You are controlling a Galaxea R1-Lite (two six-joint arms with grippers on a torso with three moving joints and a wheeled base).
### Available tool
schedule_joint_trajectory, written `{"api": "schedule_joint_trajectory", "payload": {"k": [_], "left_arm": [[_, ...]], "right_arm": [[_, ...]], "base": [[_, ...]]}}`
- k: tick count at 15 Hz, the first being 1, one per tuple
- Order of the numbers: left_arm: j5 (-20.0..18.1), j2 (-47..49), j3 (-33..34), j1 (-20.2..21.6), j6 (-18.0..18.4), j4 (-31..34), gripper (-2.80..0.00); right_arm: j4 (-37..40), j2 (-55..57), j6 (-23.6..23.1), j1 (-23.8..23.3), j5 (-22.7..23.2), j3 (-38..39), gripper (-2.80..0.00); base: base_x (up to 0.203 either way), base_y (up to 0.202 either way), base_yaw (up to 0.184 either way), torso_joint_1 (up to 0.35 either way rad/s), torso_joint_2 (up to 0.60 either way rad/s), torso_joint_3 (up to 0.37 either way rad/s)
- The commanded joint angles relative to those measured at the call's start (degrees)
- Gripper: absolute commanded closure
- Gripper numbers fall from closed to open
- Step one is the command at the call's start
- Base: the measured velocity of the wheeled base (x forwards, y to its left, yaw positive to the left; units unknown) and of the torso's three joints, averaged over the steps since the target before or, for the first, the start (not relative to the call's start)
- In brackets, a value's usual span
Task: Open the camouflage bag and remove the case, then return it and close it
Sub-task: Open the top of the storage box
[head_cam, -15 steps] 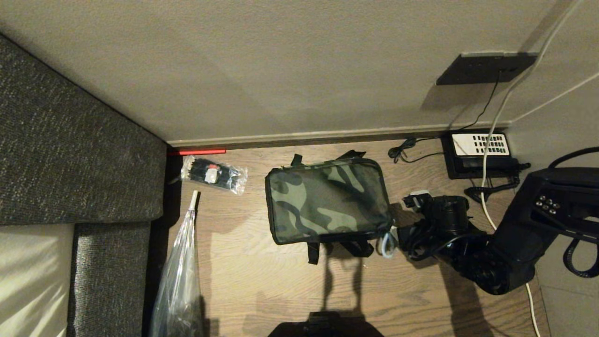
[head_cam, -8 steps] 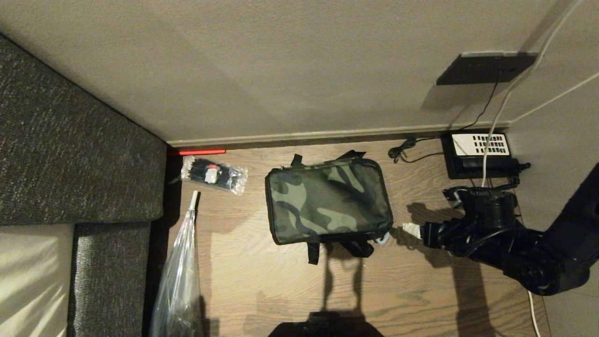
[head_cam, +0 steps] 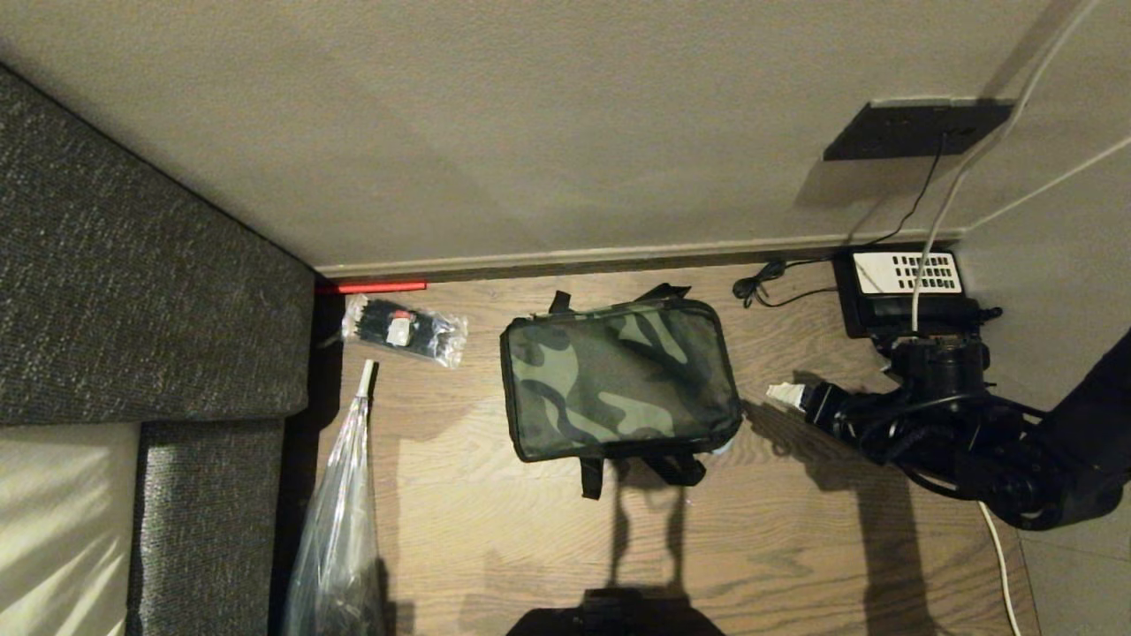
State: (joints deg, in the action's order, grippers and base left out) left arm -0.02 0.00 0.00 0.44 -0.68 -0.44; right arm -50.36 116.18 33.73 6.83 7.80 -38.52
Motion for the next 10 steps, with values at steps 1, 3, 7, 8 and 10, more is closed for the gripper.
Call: {"api": "schedule_joint_trajectory", "payload": {"k": [1,3,7,8,10], "left_arm": [[0.02,0.00,0.09,0.00,-0.02,0.00,0.00],[0.02,0.00,0.09,0.00,-0.02,-0.01,0.00],[0.02,0.00,0.09,0.00,-0.02,-0.08,0.00],[0.02,0.00,0.09,0.00,-0.02,-0.09,0.00],[0.02,0.00,0.09,0.00,-0.02,0.00,0.00]], "right_arm": [[0.50,3.20,5.93,0.36,-0.05,-2.32,-2.80],[0.55,5.11,12.94,1.51,-0.21,-5.65,-2.80],[1.41,7.17,19.45,2.71,-0.33,-9.34,-2.80],[2.30,8.01,21.40,3.05,-0.35,-11.06,-2.80],[3.96,9.70,28.16,4.14,-0.36,-15.17,-2.80]], "base": [[0.000,0.000,0.000,0.000,0.00,0.000],[0.000,0.000,0.000,0.000,0.00,0.000],[0.000,0.000,0.000,0.000,0.00,0.000],[0.000,0.000,0.000,0.000,0.00,0.000],[0.000,0.000,0.000,0.000,0.00,0.000]]}}
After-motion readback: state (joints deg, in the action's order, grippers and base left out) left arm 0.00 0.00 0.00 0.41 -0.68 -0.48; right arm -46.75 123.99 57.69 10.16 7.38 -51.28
